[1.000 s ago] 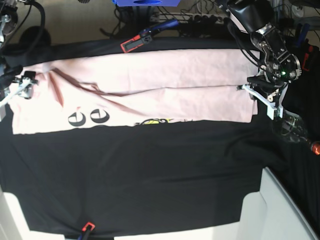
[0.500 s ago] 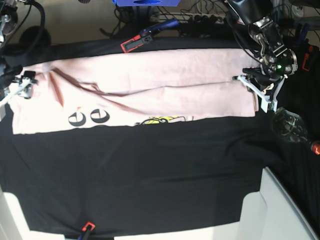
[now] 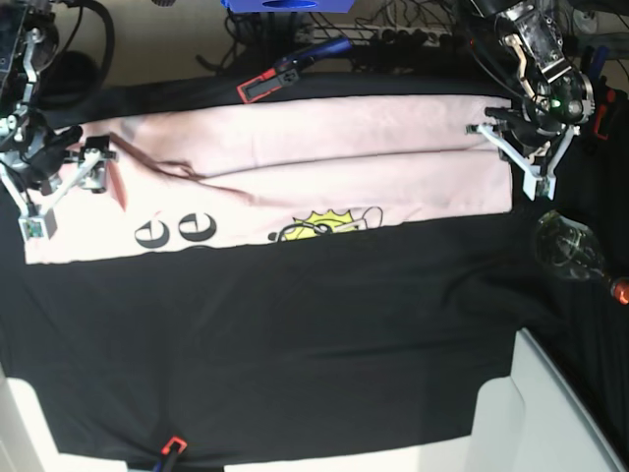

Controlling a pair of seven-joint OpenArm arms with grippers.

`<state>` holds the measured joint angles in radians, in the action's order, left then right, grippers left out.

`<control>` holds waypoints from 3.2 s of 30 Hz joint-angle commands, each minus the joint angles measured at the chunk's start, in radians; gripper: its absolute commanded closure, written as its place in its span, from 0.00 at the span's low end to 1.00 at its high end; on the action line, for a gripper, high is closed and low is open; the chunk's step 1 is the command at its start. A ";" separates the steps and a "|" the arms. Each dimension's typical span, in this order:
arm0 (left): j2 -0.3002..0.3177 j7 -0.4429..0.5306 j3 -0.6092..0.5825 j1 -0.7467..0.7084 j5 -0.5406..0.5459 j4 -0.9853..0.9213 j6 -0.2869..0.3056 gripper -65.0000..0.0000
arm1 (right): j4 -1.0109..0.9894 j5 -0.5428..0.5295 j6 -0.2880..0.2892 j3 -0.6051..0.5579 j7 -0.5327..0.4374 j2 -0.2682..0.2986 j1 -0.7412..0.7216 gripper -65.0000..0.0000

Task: Fold the T-shirt properly
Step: 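Pinch the collar end of the strip with the left gripper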

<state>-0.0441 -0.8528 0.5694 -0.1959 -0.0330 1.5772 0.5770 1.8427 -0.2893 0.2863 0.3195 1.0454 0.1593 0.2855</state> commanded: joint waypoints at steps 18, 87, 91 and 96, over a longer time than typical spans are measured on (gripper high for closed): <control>0.040 0.008 0.002 -0.026 -0.002 0.015 -0.005 1.00 | 0.018 -0.004 -0.002 0.007 -0.017 0.010 -0.007 0.28; 0.174 0.013 -0.042 0.054 0.359 -0.340 -0.005 0.98 | 0.016 -0.003 -0.002 -0.004 -0.018 0.012 -0.025 0.27; 0.175 0.010 -0.039 0.054 0.359 -0.332 -0.005 1.00 | 0.016 -0.003 -0.002 -0.004 -0.018 0.012 -0.025 0.27; 0.171 0.010 -0.039 0.022 0.365 -0.268 -0.005 1.00 | 0.016 -0.003 -0.002 -0.004 -0.018 0.012 -0.025 0.27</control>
<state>0.1211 -0.8307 0.5278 -0.1646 0.3382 1.2987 0.5690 1.8427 -0.2859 0.2859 0.3134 1.0447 0.1596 0.2687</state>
